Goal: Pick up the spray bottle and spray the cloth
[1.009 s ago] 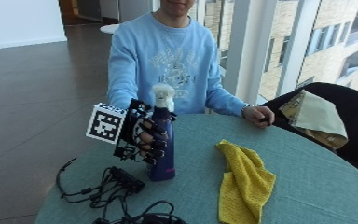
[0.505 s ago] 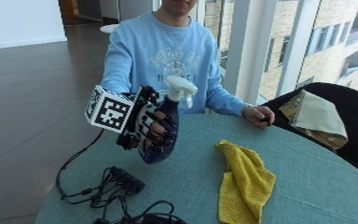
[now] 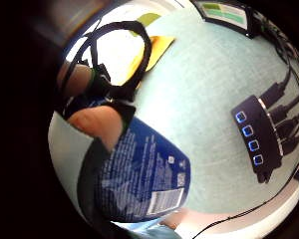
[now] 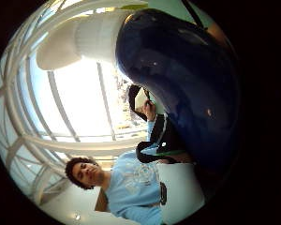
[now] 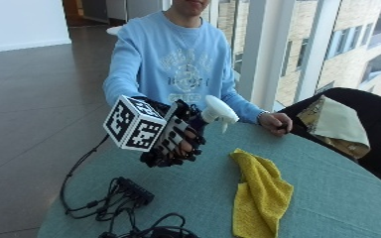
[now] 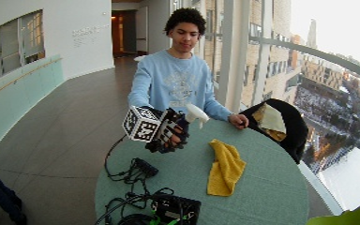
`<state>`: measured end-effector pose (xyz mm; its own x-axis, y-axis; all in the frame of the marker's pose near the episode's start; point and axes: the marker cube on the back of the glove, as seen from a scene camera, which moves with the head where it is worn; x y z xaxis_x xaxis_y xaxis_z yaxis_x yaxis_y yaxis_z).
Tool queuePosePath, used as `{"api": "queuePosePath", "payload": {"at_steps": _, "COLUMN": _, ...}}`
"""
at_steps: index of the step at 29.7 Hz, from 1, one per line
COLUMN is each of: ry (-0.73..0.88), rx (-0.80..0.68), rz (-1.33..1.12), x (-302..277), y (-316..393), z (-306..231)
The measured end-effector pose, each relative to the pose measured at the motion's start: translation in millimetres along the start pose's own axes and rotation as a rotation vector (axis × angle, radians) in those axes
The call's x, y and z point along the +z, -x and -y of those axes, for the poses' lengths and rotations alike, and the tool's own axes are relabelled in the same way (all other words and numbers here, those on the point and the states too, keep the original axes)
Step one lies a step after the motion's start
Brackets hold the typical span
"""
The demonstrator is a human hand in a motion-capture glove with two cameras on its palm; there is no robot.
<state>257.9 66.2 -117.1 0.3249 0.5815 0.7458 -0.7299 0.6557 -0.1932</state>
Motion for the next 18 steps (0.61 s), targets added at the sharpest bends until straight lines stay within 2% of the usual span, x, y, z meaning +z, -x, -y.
{"api": "queuePosePath", "payload": {"at_steps": 9, "ry": 0.149, "rx": 0.135, "rz": -0.101, "x": 9.2, "y": -3.5, "z": 9.5}}
{"api": "queuePosePath", "payload": {"at_steps": 18, "ry": 0.206, "rx": 0.18, "rz": -0.145, "x": 19.1, "y": -3.3, "z": 15.3}}
